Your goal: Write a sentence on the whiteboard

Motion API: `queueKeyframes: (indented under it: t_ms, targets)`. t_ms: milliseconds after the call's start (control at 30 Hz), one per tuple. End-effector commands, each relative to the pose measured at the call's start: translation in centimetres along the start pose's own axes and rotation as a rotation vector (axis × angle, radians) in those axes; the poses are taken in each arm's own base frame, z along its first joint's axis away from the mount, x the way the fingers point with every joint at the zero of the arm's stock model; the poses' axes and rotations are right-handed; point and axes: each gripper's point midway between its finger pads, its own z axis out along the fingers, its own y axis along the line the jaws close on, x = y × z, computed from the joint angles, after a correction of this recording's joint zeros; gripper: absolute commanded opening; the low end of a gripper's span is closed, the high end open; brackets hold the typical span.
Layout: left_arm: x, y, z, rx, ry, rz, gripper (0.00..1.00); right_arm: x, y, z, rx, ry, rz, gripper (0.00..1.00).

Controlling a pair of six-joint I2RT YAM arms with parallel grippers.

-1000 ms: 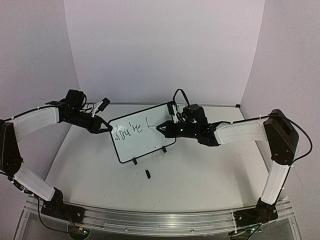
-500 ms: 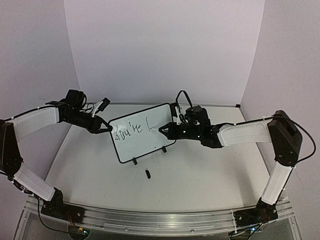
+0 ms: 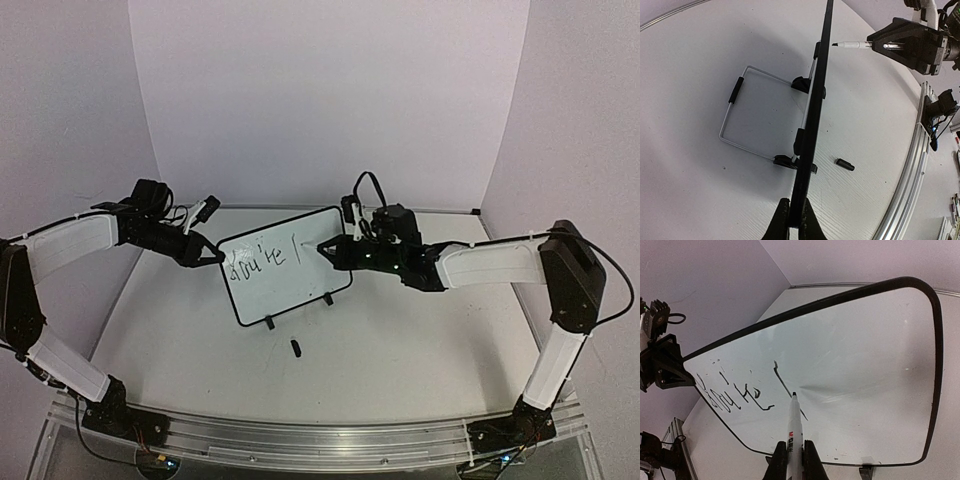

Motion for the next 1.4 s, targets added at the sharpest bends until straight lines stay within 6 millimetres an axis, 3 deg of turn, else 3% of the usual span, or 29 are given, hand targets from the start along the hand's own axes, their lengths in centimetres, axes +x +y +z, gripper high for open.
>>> queueKeyframes:
  t_ms: [0, 267, 700, 1367]
  targets:
    - [0.1, 2.0, -0.1, -0.101, 0.028, 0.018, 0.00, -2.0, 0.2, 0.6, -0.003, -0.054, -0.017, 0.00]
    - [0.0, 2.1, -0.1, -0.104, 0.027, 0.019, 0.00, -1.3, 0.2, 1.5, -0.020, -0.022, -0.017, 0.00]
    - [0.0, 2.1, -0.1, -0.101, 0.027, 0.018, 0.00, 1.0, -0.9, 1.0, 0.012, 0.034, -0.004, 0.00]
    - [0.0, 2.1, -0.1, -0.104, 0.027, 0.020, 0.00, -2.5, -0.2, -0.5, 0.050, -0.053, -0.045, 0.00]
